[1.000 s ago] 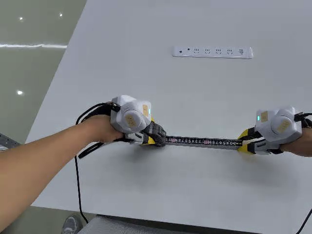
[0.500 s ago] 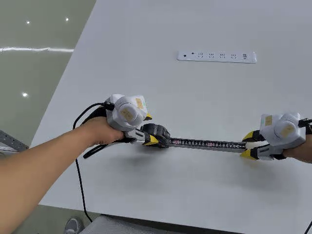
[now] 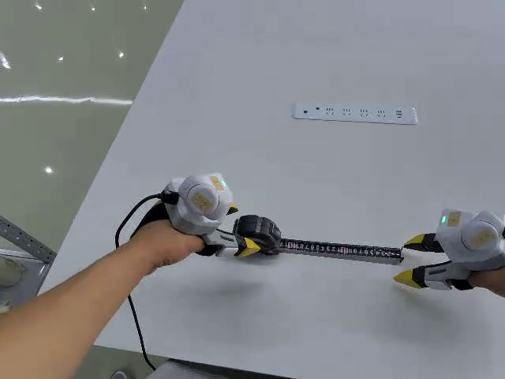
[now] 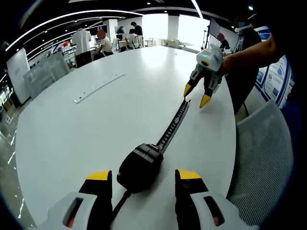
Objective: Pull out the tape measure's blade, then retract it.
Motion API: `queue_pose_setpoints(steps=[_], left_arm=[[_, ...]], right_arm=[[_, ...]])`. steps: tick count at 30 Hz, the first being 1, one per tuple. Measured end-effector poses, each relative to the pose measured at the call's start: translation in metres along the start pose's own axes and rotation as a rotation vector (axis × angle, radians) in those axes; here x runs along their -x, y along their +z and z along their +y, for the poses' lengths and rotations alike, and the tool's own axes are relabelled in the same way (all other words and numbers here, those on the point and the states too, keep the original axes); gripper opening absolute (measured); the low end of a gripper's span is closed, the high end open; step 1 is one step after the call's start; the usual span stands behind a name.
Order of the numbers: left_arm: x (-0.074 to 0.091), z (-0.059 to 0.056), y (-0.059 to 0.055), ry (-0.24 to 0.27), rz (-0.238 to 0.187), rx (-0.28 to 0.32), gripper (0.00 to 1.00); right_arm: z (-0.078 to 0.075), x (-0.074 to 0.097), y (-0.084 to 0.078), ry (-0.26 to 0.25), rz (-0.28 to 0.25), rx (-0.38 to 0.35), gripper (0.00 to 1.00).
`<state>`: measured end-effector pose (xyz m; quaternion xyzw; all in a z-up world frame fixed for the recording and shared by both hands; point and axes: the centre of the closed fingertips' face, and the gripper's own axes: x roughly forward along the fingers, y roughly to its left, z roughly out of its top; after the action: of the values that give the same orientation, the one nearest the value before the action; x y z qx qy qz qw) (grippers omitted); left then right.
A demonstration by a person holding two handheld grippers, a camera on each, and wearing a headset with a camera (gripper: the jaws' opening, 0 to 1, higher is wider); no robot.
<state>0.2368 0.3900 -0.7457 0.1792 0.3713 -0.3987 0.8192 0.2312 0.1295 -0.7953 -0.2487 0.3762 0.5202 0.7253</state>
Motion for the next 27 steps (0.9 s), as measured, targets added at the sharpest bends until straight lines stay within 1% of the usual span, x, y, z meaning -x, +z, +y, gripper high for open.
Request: queue_pose_setpoints(steps=[1, 3, 5, 8, 10, 11, 14, 18, 21, 25, 27], left_arm=[[0.002, 0.000, 0.000, 0.014, -0.007, 0.014, 0.50], [0.007, -0.002, -0.001, 0.016, -0.018, 0.026, 0.51], [0.013, -0.002, -0.001, 0.042, -0.037, 0.060, 0.52], [0.022, -0.003, -0.002, 0.067, -0.072, 0.115, 0.57], [0.027, -0.003, -0.004, 0.079, -0.072, 0.130, 0.60], [0.031, -0.006, -0.004, 0.081, -0.078, 0.146, 0.60], [0.038, -0.008, -0.005, 0.099, -0.095, 0.171, 0.62], [0.046, -0.015, -0.007, 0.115, -0.106, 0.199, 0.67], [0.052, -0.023, -0.008, 0.124, -0.110, 0.209, 0.71], [0.060, -0.029, -0.008, 0.135, -0.121, 0.211, 0.73], [0.062, -0.035, -0.010, 0.126, -0.119, 0.214, 0.73]], right_arm=[[0.001, 0.002, 0.001, -0.005, -0.003, -0.009, 0.39], [0.003, 0.005, 0.003, -0.016, -0.015, -0.031, 0.40], [0.006, 0.010, 0.008, -0.029, -0.039, -0.070, 0.43], [0.012, 0.015, 0.008, -0.044, -0.041, -0.094, 0.46], [0.016, 0.017, 0.008, -0.048, -0.047, -0.105, 0.47], [0.019, 0.019, 0.009, -0.052, -0.054, -0.113, 0.48], [0.024, 0.025, 0.010, -0.063, -0.059, -0.140, 0.50], [0.029, 0.032, 0.011, -0.087, -0.065, -0.179, 0.54], [0.037, 0.040, 0.016, -0.101, -0.091, -0.186, 0.56], [0.043, 0.049, 0.019, -0.122, -0.115, -0.195, 0.56], [0.045, 0.052, 0.018, -0.125, -0.124, -0.206, 0.56]])
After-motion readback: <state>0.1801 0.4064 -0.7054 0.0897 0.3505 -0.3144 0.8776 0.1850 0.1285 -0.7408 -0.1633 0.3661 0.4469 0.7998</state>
